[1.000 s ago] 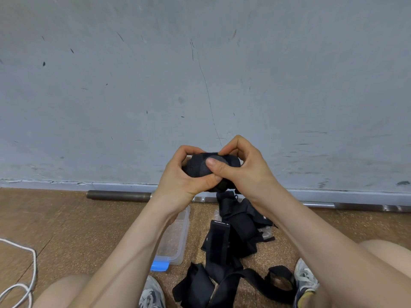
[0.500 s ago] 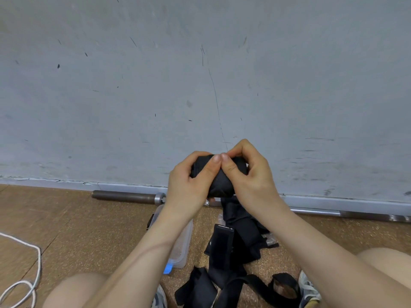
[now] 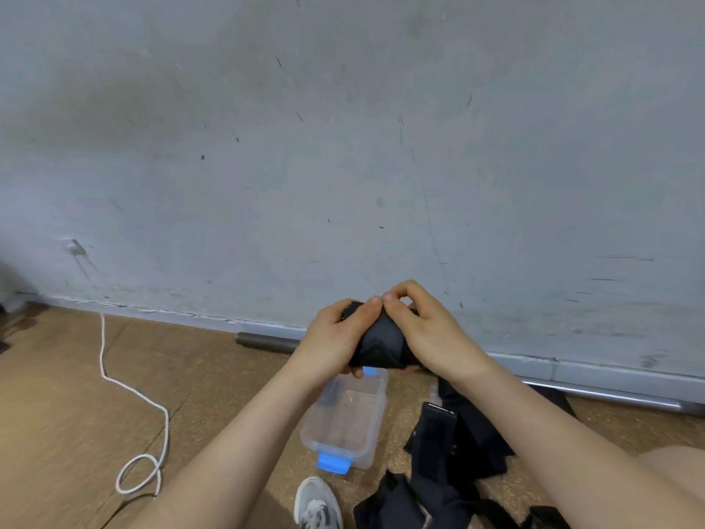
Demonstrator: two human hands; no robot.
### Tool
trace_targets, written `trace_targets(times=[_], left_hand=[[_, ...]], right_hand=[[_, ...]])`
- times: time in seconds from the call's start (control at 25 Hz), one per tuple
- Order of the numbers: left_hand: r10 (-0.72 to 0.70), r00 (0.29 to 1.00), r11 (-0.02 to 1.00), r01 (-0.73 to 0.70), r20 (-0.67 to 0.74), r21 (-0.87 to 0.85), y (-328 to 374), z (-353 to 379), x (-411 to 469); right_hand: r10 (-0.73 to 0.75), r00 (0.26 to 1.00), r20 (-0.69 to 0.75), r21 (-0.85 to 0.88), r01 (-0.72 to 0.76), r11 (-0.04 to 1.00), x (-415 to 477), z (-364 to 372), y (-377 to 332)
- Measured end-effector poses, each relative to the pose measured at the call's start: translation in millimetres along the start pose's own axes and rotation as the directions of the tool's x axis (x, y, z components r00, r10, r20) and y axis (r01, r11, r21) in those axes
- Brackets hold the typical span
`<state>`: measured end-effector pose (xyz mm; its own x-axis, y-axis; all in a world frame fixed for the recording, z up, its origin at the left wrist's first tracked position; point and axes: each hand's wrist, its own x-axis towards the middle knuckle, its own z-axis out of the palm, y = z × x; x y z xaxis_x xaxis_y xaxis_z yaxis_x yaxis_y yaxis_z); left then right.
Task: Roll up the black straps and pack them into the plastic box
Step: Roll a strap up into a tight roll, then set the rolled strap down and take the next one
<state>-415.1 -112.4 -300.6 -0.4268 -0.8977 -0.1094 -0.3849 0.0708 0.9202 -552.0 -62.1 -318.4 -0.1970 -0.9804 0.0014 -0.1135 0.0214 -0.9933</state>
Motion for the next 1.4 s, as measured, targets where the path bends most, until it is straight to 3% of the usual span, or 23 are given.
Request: trace_targets(times=[0.12,0.24,0.36,0.48,0.6,0.72,0.88,1.04,1.12,1.24,1.32,1.4], left_hand=[[-0.083,0.989,0.994,0.073,-0.123,-0.087,-7,-44,9],[-0.177,0.950,0.977,0.139,-0.255,-0.162,-41,-99,28],[-0.336,0.879,0.936,0.271,-0.339,-0.226,-115,-138,47],[-0.531,0.777,0.834,0.409,-0.338,-0.371,-200,-144,68],[-0.656,0.695,0.720,0.456,-0.296,-0.523,-272,-136,92],[-0.587,0.748,0.735,0.331,-0.311,-0.591,-317,-129,120],[-0.487,0.787,0.852,0.334,-0.378,-0.404,-342,-105,152],[-0.330,0.933,0.942,0.317,-0.140,-0.112,-340,-46,160],[-0.253,0.967,0.967,0.254,0.019,-0.024,-339,-12,159],[-0.207,0.947,0.978,0.193,0.245,0.080,-350,42,157],[-0.212,0.914,0.974,0.171,0.345,0.146,-367,75,151],[-0.167,0.884,0.966,0.058,0.437,0.251,-385,112,148]], right_hand=[[0.064,0.988,0.143,0.093,-0.078,0.993,11,14,3],[0.187,0.967,0.170,-0.041,-0.183,0.982,32,26,27],[0.391,0.893,0.224,-0.217,-0.346,0.913,51,45,59],[0.527,0.815,0.239,-0.363,-0.429,0.827,68,73,97],[0.635,0.747,0.197,-0.394,-0.533,0.749,88,105,146],[0.695,0.697,0.174,-0.367,-0.610,0.703,99,122,189],[0.728,0.675,0.116,-0.287,-0.679,0.676,113,119,235],[0.685,0.727,-0.050,-0.411,-0.640,0.649,121,90,275],[0.662,0.738,-0.131,-0.523,-0.619,0.586,123,65,301],[0.610,0.735,-0.295,-0.662,-0.618,0.424,121,20,342],[0.610,0.682,-0.403,-0.630,-0.691,0.355,120,-8,362],[0.624,0.592,-0.510,-0.546,-0.783,0.298,117,-47,384]])
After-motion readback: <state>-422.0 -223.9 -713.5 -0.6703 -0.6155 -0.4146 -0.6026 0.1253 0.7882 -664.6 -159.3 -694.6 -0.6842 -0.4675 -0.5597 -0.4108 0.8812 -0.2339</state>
